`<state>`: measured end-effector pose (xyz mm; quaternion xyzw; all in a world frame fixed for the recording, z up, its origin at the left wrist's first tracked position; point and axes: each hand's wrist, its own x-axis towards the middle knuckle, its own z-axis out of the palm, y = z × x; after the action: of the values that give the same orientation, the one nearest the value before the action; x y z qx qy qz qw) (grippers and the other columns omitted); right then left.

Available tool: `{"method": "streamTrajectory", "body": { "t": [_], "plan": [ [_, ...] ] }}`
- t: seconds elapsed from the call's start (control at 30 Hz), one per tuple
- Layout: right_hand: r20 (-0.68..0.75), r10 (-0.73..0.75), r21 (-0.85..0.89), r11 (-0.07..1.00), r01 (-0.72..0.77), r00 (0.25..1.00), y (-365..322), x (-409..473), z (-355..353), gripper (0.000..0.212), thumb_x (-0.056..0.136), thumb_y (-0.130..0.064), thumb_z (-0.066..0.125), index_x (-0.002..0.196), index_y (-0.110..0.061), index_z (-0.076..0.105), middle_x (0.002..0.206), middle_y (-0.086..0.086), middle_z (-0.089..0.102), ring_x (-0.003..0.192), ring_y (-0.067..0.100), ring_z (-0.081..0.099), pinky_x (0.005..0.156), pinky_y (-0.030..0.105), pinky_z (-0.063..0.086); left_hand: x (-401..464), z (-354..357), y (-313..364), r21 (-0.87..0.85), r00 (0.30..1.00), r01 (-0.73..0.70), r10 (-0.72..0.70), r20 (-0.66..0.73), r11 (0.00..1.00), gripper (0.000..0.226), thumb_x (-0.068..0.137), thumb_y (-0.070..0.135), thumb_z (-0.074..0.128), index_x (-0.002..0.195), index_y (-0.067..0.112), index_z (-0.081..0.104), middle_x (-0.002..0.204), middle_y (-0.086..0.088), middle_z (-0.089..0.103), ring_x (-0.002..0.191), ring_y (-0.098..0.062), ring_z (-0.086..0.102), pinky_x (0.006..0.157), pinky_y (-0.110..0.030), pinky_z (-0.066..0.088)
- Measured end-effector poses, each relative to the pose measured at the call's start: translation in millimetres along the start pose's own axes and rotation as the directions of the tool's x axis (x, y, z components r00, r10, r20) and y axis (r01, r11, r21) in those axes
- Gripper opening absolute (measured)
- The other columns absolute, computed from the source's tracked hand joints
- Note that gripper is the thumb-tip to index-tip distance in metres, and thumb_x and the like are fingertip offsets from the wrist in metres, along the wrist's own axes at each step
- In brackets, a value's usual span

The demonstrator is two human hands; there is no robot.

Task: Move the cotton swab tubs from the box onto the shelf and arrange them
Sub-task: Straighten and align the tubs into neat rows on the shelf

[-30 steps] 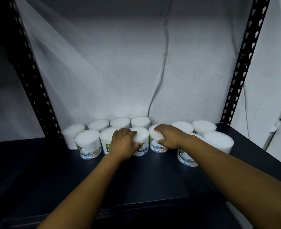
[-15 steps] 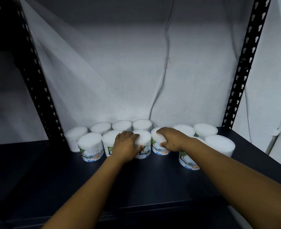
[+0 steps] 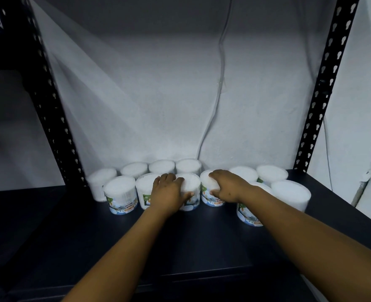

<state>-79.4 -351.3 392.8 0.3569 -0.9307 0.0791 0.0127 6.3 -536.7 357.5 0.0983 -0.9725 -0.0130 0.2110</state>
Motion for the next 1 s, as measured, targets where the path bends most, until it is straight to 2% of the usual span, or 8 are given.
{"method": "streamTrajectory", "body": {
  "t": [0.1,0.23,0.3,0.4,0.53,0.7,0.83,1.0],
  "plan": [
    [0.006,0.007,-0.003,1.000,-0.007,1.000,-0.4,0.4,0.3,0.065,0.090,-0.036,0.058,0.145,-0.014,0.031,0.150,0.006,0.035,0.135,0.025,0.035,0.110,0.034,0.033,2.1,-0.1,-2.7,-0.010,0.999,-0.016,0.016,0.044,1.000,0.057,0.087,0.058,0.050,0.132,0.025,0.051,0.135,0.000,0.051,0.129,-0.022,0.037,0.108,-0.036,0.027],
    [0.002,0.008,-0.010,1.000,-0.008,1.000,-1.1,0.7,0.3,0.063,0.090,-0.035,0.058,0.144,-0.014,0.033,0.149,0.007,0.037,0.134,0.025,0.037,0.109,0.034,0.033,0.9,-5.0,-4.8,-0.043,0.991,-0.013,0.018,0.133,0.999,0.061,0.091,0.054,0.047,0.143,0.024,0.037,0.150,0.000,0.035,0.144,-0.024,0.017,0.117,-0.042,0.014],
    [-0.004,0.008,-0.013,1.000,-0.008,1.000,-2.0,0.5,0.4,0.062,0.089,-0.035,0.058,0.143,-0.013,0.035,0.147,0.007,0.038,0.132,0.026,0.038,0.108,0.035,0.034,0.4,-4.7,-3.6,-0.031,0.995,-0.002,0.005,0.100,1.000,0.065,0.087,0.058,0.050,0.141,0.024,0.039,0.147,-0.003,0.037,0.140,-0.024,0.023,0.115,-0.040,0.017],
    [-0.008,0.012,-0.010,1.000,-0.012,1.000,-3.1,-0.3,0.9,0.062,0.089,-0.036,0.059,0.141,-0.012,0.036,0.145,0.008,0.039,0.130,0.027,0.040,0.106,0.036,0.036,1.3,-3.1,-0.4,0.006,0.999,-0.010,0.010,0.047,1.000,0.059,0.086,0.060,0.051,0.133,0.024,0.050,0.134,-0.003,0.047,0.129,-0.023,0.035,0.110,-0.037,0.024],
    [-0.009,0.015,-0.017,1.000,-0.015,1.000,-3.4,-0.6,1.0,0.060,0.090,-0.035,0.058,0.141,-0.011,0.037,0.145,0.009,0.040,0.131,0.027,0.039,0.107,0.036,0.035,1.3,-2.1,-2.3,0.000,0.998,-0.017,0.017,0.064,1.000,0.052,0.090,0.055,0.047,0.134,0.027,0.049,0.135,0.001,0.048,0.131,-0.021,0.034,0.111,-0.037,0.023],
    [-0.014,0.010,-0.025,1.000,-0.010,1.000,-3.8,-1.4,0.8,0.060,0.090,-0.036,0.057,0.140,-0.011,0.037,0.146,0.008,0.040,0.132,0.027,0.038,0.107,0.037,0.035,-0.4,-3.9,-1.0,-0.009,0.999,-0.017,0.018,0.042,1.000,0.061,0.087,0.058,0.049,0.136,0.023,0.045,0.138,-0.001,0.046,0.132,-0.021,0.034,0.112,-0.038,0.023],
    [-0.012,0.010,-0.020,1.000,-0.010,1.000,-5.8,-2.3,0.0,0.061,0.090,-0.036,0.057,0.142,-0.012,0.036,0.147,0.007,0.039,0.132,0.026,0.038,0.107,0.035,0.035,0.3,-4.4,1.8,0.045,0.998,-0.032,0.030,0.056,0.998,0.053,0.090,0.055,0.047,0.132,0.024,0.050,0.134,0.000,0.049,0.129,-0.021,0.037,0.111,-0.037,0.023],
    [-0.003,0.015,-0.017,1.000,-0.016,1.000,-5.6,-2.4,-1.5,0.060,0.091,-0.036,0.056,0.142,-0.012,0.035,0.148,0.008,0.038,0.134,0.026,0.037,0.108,0.035,0.034,0.3,-5.2,-1.1,0.006,0.995,-0.044,0.043,0.089,0.999,0.056,0.090,0.054,0.046,0.137,0.024,0.044,0.140,0.001,0.046,0.132,-0.020,0.033,0.113,-0.041,0.022]
  ]
}}
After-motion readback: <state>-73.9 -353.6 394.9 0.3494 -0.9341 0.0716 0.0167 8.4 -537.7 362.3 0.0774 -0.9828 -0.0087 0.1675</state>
